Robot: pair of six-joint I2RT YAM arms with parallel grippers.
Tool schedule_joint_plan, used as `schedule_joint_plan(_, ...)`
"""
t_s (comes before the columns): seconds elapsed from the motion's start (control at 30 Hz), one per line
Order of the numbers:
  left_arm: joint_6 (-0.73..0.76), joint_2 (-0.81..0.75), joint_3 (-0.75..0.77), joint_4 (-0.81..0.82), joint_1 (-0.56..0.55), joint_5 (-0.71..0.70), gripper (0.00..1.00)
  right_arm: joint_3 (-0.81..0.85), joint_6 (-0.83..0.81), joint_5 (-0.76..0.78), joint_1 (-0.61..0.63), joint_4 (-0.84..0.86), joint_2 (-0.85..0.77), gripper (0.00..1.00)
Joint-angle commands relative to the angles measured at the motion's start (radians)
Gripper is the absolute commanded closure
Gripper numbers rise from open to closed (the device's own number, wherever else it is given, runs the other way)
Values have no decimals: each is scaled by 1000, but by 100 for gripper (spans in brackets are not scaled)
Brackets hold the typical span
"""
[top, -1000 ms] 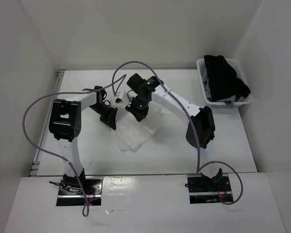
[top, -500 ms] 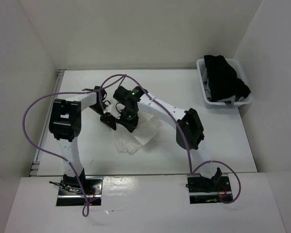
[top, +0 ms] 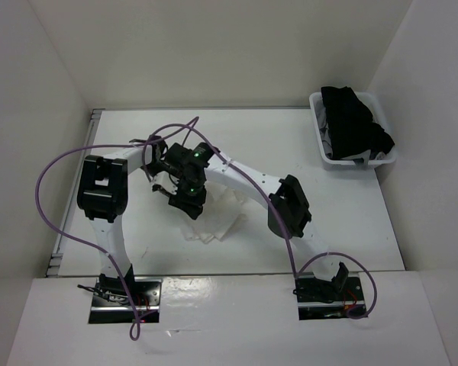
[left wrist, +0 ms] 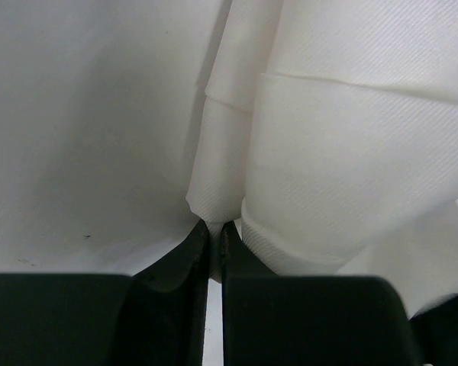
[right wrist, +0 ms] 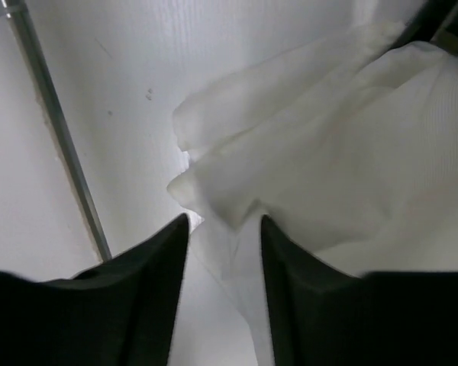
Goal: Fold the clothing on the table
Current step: Fold the skirt
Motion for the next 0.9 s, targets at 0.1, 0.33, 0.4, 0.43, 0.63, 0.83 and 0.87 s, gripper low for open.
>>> schedule_joint_plan(0.1, -6, -4, -6, -11, 3, 31, 92, 78, -12, -50, 25, -71, -14, 45)
schedule_joint_plan(0.33, -6, -24, -6, -11, 13, 31, 88, 74, -44, 22, 25, -71, -155, 39)
schedule_joint_plan(0.4, -6, -35, -6, -20, 22, 31, 85, 34, -44, 65, 25, -71, -207, 39)
schedule_joint_plan(0.43, -6, -35, -6, -20, 32, 31, 79, 12, -44, 103, 25, -71, -227, 37)
schedule_joint_plan(0.63, 23, -136, -6, -63, 117, 31, 59, -142, -44, 150, -87, -20, -359, 33)
schedule_joint_plan(0.83, 23, -311, -6, -72, 237, 62, 29, -308, -9, 105, -246, 113, -396, 30)
schedule_joint_plan(0.87, 23, -330, -31, -72, 248, 72, 26, -330, 1, 105, -257, 136, -396, 30)
